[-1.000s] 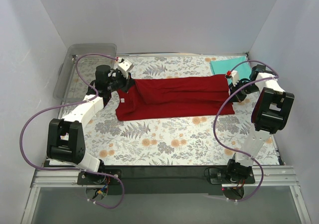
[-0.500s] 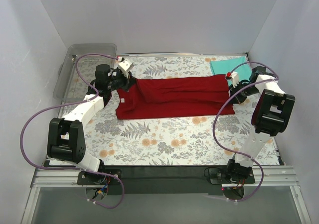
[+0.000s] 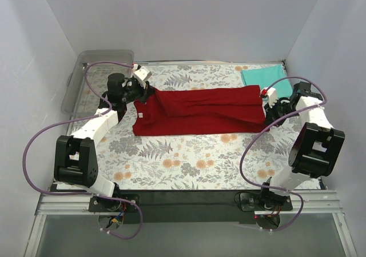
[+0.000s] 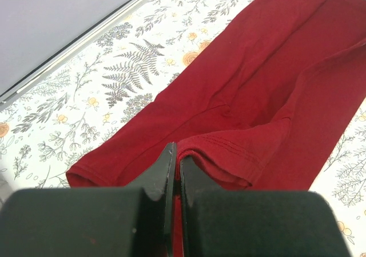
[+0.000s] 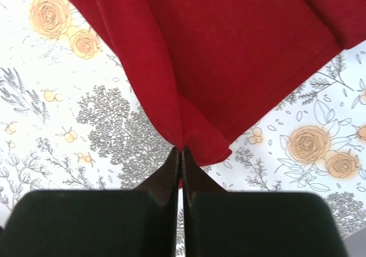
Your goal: Fold and stack the t-shirts
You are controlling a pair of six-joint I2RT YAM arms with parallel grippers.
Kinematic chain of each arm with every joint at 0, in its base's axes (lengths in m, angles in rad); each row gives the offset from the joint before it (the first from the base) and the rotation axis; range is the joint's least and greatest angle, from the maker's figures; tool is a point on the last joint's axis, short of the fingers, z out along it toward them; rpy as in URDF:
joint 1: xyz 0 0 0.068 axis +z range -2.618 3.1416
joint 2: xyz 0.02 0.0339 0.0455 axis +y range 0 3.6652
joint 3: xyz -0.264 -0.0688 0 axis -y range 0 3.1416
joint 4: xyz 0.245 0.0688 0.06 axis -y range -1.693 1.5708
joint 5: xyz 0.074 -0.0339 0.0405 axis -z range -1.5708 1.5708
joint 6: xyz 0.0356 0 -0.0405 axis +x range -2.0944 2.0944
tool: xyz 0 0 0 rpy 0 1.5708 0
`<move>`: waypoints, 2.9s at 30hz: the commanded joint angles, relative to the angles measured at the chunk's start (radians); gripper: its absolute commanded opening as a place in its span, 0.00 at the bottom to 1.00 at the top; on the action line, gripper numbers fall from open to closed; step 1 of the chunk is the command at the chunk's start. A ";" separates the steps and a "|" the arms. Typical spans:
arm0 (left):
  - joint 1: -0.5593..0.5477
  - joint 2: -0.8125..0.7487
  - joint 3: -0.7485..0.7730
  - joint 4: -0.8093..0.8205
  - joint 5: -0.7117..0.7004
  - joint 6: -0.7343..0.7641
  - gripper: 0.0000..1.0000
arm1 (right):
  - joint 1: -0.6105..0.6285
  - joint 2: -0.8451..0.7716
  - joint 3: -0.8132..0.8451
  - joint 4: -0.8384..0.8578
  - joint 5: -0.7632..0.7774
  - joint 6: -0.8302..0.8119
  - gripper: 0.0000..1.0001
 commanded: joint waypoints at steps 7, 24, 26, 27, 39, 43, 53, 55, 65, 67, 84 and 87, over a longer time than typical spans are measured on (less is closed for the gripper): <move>0.021 -0.015 -0.011 0.049 0.017 0.012 0.00 | -0.019 -0.092 -0.066 -0.028 -0.020 -0.025 0.01; 0.022 0.103 0.017 0.064 0.034 0.018 0.00 | -0.043 0.232 0.208 0.012 -0.111 0.113 0.01; 0.022 0.109 0.015 0.075 0.030 0.016 0.00 | -0.040 0.261 0.222 0.021 -0.115 0.134 0.01; 0.022 0.112 0.014 0.079 0.030 0.015 0.00 | -0.037 0.270 0.237 0.029 -0.116 0.140 0.01; 0.022 0.166 0.030 0.110 0.028 -0.005 0.00 | -0.023 0.338 0.288 0.090 -0.070 0.215 0.01; 0.022 0.169 0.027 0.119 0.026 -0.007 0.00 | -0.023 0.341 0.294 0.101 -0.043 0.228 0.01; 0.022 0.083 -0.032 0.157 0.013 0.001 0.00 | -0.032 0.152 0.136 0.096 -0.002 0.171 0.01; 0.022 0.060 -0.051 0.170 0.013 0.002 0.00 | -0.032 0.097 0.092 0.096 0.001 0.159 0.01; 0.022 -0.101 -0.197 0.256 -0.007 -0.019 0.00 | -0.032 -0.133 -0.075 0.075 -0.020 0.108 0.01; 0.024 -0.119 -0.215 0.266 -0.007 -0.019 0.00 | -0.032 -0.168 -0.089 0.070 -0.023 0.102 0.01; 0.024 0.048 -0.141 0.328 -0.024 -0.039 0.00 | -0.032 0.190 0.122 0.091 -0.036 0.180 0.01; 0.024 0.080 -0.125 0.335 -0.032 -0.038 0.00 | -0.032 0.220 0.156 0.128 -0.033 0.217 0.01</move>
